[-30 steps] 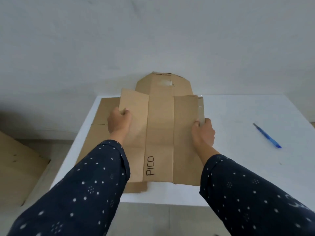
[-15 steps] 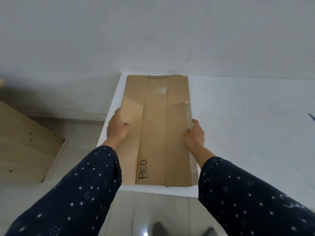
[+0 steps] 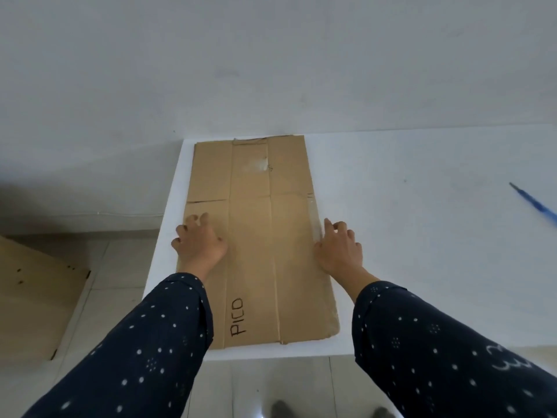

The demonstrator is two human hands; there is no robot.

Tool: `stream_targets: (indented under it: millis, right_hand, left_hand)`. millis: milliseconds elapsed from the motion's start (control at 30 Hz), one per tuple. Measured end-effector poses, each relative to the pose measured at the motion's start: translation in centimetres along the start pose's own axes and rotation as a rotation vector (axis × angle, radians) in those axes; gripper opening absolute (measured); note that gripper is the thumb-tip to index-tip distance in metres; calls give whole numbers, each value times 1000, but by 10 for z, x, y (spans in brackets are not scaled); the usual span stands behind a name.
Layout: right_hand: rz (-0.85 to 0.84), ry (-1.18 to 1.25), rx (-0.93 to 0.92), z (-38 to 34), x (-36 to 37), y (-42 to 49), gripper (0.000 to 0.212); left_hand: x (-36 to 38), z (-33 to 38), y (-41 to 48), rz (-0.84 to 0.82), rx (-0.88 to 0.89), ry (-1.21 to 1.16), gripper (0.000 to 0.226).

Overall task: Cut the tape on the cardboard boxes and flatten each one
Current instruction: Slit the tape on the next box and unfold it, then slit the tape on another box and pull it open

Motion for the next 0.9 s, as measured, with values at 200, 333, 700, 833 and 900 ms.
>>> stream_targets:
  millis: [200, 333, 700, 833, 900]
  right_hand:
    - [-119, -48, -180, 61, -57, -2, 57]
    - [-145, -97, -243, 125, -107, -3, 60]
    - [-67, -153, -263, 351, -271, 6, 59]
    - [-53, -124, -254, 424, -310, 24, 59]
    - [-51, -106, -245, 457, -328, 36, 59]
  left_hand:
    - [-5, 119, -44, -53, 231, 93, 51]
    - [-1, 208, -86, -83, 306, 77, 56]
    - [11, 456, -200, -46, 303, 43, 55]
    - [22, 542, -220, -50, 332, 52, 54]
    - [27, 585, -222, -52, 355, 65, 54]
Point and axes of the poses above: each hand's wrist, its own y-axis towards the middle knuckle, its own x-axis out of the palm, z = x × y, the point moved 2 cm from there along y, towards the middle knuckle, and after that the axes turned 1 degree about z, right-handed, at the moved point
